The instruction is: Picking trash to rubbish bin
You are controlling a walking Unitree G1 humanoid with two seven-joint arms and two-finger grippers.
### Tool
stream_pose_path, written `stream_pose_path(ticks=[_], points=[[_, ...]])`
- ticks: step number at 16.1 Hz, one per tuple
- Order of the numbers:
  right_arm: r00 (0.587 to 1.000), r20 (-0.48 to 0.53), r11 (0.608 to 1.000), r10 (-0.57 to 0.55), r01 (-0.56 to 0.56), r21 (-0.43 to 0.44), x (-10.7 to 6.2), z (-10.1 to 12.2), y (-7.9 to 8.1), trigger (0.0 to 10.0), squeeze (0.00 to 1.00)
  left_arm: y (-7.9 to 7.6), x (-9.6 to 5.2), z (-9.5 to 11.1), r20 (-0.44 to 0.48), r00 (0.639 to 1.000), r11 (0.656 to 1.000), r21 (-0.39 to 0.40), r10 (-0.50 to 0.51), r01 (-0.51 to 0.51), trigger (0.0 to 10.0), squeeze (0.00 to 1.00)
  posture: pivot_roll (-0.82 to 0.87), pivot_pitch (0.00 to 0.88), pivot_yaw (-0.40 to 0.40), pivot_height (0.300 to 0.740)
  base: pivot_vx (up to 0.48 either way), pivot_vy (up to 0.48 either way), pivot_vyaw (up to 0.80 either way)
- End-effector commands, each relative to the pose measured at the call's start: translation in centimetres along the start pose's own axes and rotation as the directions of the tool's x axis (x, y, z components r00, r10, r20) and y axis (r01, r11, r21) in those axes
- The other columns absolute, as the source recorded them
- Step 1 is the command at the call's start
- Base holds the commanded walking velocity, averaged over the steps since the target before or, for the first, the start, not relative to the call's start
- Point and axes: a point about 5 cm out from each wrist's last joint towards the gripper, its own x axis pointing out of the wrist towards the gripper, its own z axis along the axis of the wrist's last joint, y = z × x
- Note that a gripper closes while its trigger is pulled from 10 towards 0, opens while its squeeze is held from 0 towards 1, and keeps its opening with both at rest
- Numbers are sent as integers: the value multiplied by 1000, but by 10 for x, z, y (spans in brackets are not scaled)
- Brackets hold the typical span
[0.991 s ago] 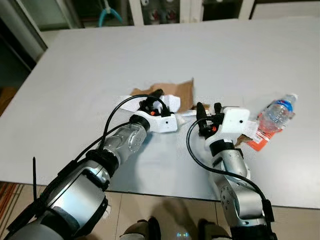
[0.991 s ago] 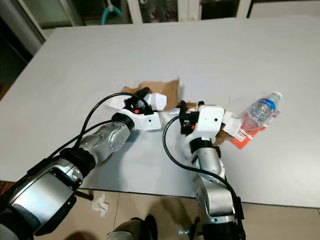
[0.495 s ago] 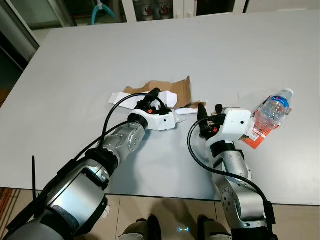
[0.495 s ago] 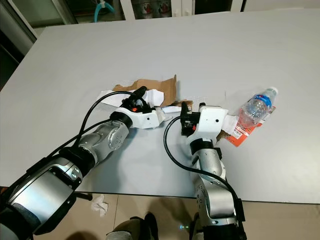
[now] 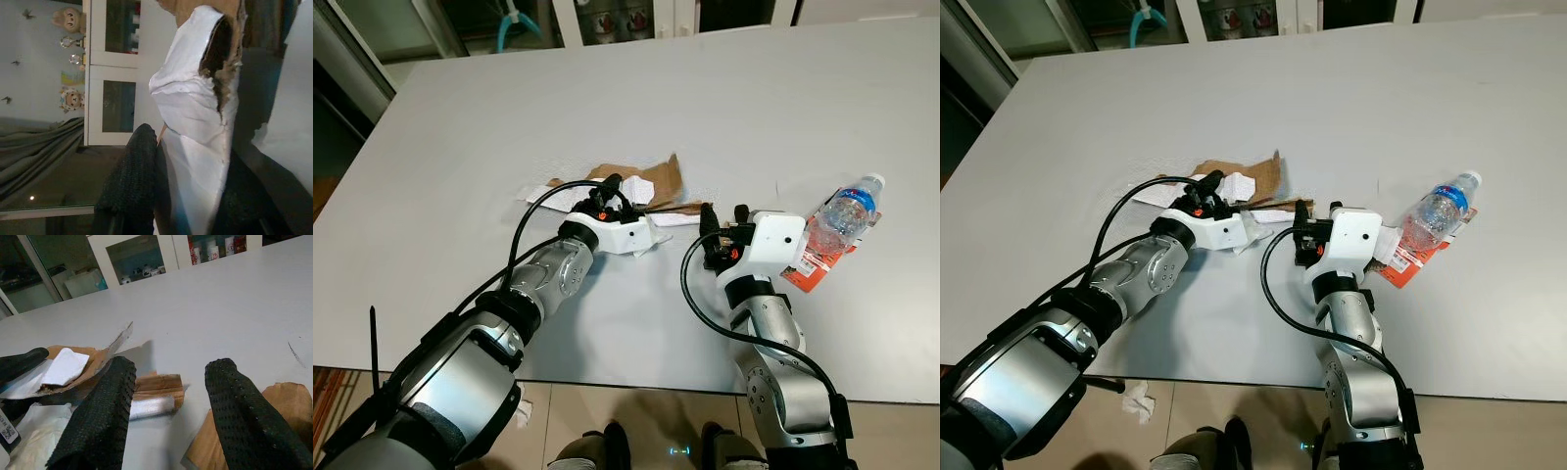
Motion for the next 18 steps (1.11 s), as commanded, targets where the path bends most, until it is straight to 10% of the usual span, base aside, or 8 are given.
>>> stream_pose_path(ticks=[1,8,14,15,18], points=[[1000,-7,998,22,-21,61,1,-1,14,10000,0,-57,-36,-21,-119,966,973,-2,-230,231,0,0,-82,253,132,720,0,0,0],[1000,5,998,28,-28,51,14,1,12,10000,0,43,4,-26,-113,976,980,-49,188,-194,0,0,-62,183,127,720,0,0,0],[999,19,998,38,-39,41,27,2,9,10000,0,135,9,-9,-108,850,793,-316,516,-521,0,0,-52,101,120,720,0,0,0],[999,25,999,38,-39,38,30,2,8,10000,0,151,4,-2,-117,809,688,-465,577,-558,10000,0,-50,90,119,720,0,0,0],[999,30,998,42,-43,35,34,2,6,10000,0,144,0,2,-130,815,628,-574,564,-526,10000,0,-49,61,119,720,0,0,0]])
